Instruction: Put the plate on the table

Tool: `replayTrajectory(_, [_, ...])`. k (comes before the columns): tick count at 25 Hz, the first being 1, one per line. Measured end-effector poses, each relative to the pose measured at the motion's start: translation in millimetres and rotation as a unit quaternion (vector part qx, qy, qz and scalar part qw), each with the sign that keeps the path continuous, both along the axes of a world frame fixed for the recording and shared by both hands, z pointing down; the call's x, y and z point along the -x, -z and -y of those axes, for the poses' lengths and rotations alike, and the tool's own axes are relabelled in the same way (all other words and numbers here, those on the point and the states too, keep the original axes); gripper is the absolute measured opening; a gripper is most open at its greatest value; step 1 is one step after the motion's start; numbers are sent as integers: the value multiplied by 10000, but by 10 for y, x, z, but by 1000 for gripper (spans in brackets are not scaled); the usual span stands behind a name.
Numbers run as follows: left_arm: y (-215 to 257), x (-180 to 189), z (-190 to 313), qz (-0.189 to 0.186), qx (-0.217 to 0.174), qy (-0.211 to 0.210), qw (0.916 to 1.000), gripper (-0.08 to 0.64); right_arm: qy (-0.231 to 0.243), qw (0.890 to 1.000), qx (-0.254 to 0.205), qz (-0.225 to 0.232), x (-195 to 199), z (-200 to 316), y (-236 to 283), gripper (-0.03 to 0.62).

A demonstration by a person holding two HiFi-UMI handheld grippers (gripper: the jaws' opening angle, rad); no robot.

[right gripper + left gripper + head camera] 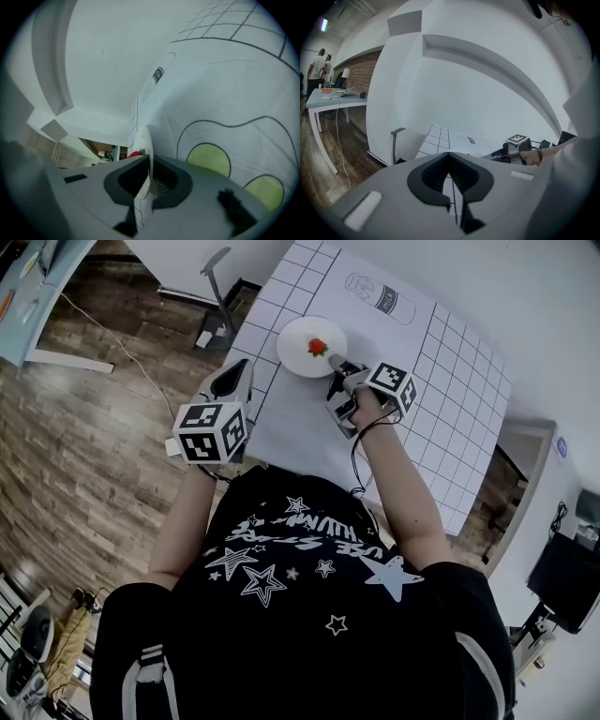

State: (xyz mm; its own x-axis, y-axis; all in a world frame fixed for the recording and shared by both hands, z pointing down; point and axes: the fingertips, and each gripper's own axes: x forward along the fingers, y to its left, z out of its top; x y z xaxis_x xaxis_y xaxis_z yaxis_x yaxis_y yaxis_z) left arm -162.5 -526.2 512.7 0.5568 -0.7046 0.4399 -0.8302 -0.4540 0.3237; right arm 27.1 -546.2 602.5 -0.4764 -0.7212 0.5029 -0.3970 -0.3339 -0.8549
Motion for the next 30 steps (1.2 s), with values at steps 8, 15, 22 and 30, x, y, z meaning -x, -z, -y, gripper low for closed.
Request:
replayTrajectory(8, [27,-4,36,-61,-47,2,10000,9,643,9952,88,-727,45,-22,-6,37])
replayTrajectory(15, [67,-37,80,-131,-106,0,9999,9,892,9916,180,-915,91,-71,-20,103])
replayTrajectory(22, [75,-57,59,-143,-123,11,9998,9,970,9881,191,-1175,59,-99,3,123])
replayTrajectory(30, [128,-131,-34,-108,-164,-63,9998,9,857,9917,-38,-953,-60,-255,113,123])
